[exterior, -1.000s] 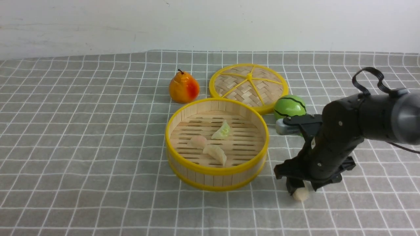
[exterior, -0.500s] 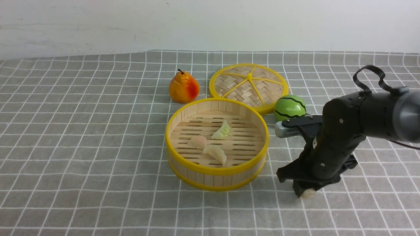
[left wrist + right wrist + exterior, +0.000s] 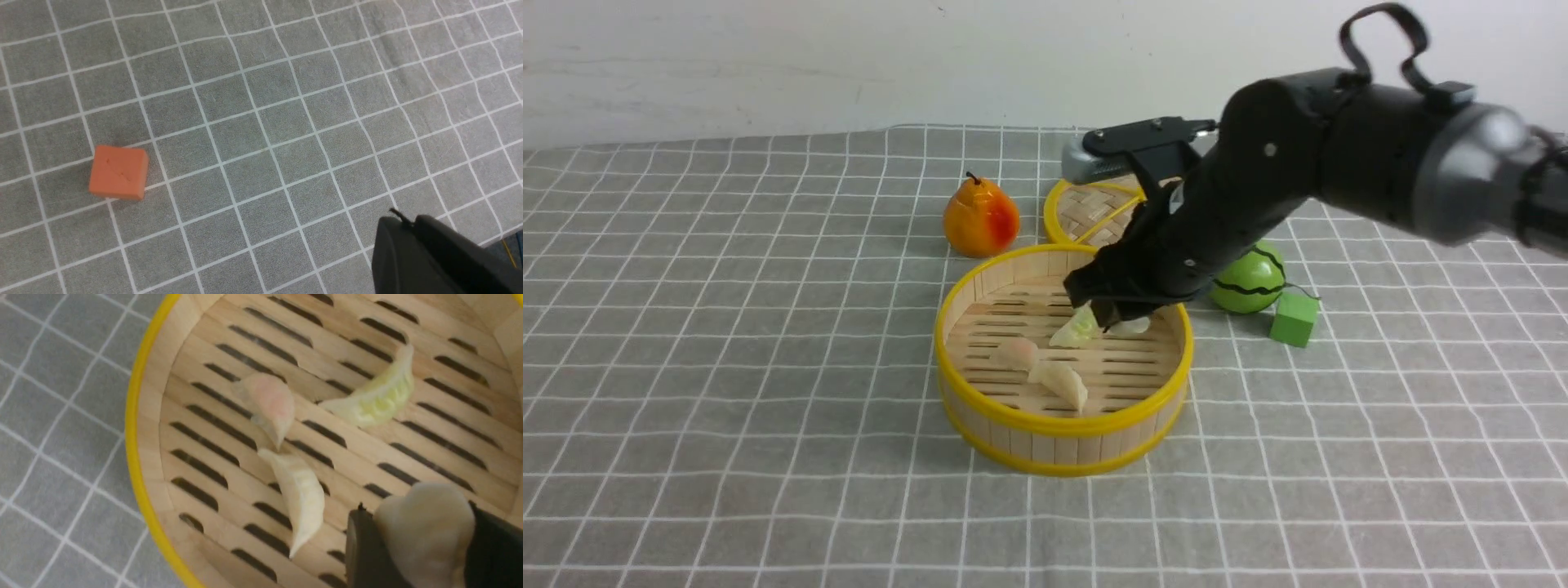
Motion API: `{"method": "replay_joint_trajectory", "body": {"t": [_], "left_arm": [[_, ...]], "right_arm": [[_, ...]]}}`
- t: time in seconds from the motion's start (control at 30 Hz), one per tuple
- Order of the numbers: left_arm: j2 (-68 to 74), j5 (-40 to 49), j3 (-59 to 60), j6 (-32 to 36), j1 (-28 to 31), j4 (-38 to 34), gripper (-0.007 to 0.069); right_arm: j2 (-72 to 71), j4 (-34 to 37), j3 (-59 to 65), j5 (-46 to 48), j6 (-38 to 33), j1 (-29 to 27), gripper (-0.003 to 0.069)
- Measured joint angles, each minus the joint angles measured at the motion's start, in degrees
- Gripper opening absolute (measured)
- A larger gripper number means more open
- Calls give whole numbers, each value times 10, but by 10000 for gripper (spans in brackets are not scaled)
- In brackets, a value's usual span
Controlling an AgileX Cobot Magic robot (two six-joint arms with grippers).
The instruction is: Put the dumplings into the steamer on the table with the grey tablecloth.
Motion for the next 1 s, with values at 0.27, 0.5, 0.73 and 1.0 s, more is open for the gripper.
{"method": "replay_joint_trajectory", "body": {"t": [0.27,0.5,0.73,1.0], "left_arm": [[0,0,0,-1,0,-11,43],[-19,-7,5,-1,0,-42,49],[-179,-91,79,-35,0,-52,57],[-308,-198,177,-153,0,-19,57]], "right_arm": [[100,-12,-39,-18,25,-1,347],[82,-13,-41,-18,30,-3,458],[-13,-20,-41,63,29,-12,311],[-241,-17,34,34,-22,1,22]]}}
